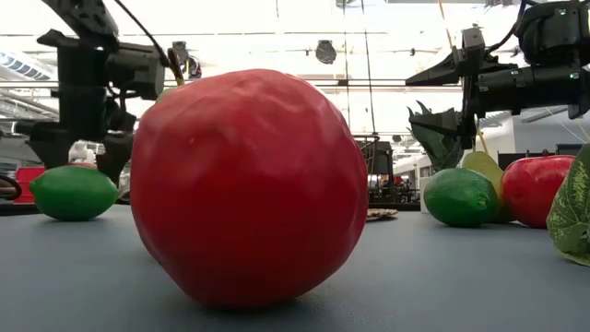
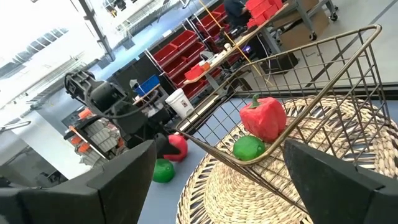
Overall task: Build produce basket
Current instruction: Put the red apple into the gold wire basket
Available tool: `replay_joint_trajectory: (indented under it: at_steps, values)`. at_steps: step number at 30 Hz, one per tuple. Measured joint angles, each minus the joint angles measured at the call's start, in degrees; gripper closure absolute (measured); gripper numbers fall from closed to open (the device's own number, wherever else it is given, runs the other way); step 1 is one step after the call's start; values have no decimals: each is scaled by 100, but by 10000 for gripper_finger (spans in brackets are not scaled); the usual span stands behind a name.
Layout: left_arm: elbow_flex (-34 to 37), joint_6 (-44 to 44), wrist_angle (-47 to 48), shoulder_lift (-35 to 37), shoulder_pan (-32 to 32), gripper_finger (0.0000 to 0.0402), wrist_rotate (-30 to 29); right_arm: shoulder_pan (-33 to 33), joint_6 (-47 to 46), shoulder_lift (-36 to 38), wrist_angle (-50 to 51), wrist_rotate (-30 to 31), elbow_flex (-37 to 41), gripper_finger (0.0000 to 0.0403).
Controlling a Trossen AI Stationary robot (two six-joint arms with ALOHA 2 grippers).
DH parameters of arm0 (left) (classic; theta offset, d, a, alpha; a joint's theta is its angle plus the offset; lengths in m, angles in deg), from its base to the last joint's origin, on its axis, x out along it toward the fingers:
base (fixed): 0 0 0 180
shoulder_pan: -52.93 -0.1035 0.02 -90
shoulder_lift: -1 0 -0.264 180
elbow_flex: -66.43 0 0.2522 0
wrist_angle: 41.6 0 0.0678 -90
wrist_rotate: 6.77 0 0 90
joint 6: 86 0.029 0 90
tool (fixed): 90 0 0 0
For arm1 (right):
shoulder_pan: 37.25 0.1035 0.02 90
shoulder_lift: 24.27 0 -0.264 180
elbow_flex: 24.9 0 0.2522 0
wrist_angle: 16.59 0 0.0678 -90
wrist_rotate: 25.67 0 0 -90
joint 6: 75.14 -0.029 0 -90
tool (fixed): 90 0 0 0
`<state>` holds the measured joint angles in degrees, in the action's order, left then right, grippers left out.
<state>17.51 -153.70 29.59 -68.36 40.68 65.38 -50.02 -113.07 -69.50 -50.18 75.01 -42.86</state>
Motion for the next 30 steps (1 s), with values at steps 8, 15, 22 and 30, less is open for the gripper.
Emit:
replay_joint_trajectory:
  at_steps: [8,15,22,30]
  values:
    - [284,374,-485,9,-10,54,123,0,0,0,2,0,0,58]
    - [102,826,-532,0,-168,71,280,0,0,0,2,-2,0,58]
    - [29,1274,-514,0,-169,58,134,0,0,0,2,-11,0,58]
    - [-369,2106,-454,13,-474,70,18,0,47,0,0,-7,0,58]
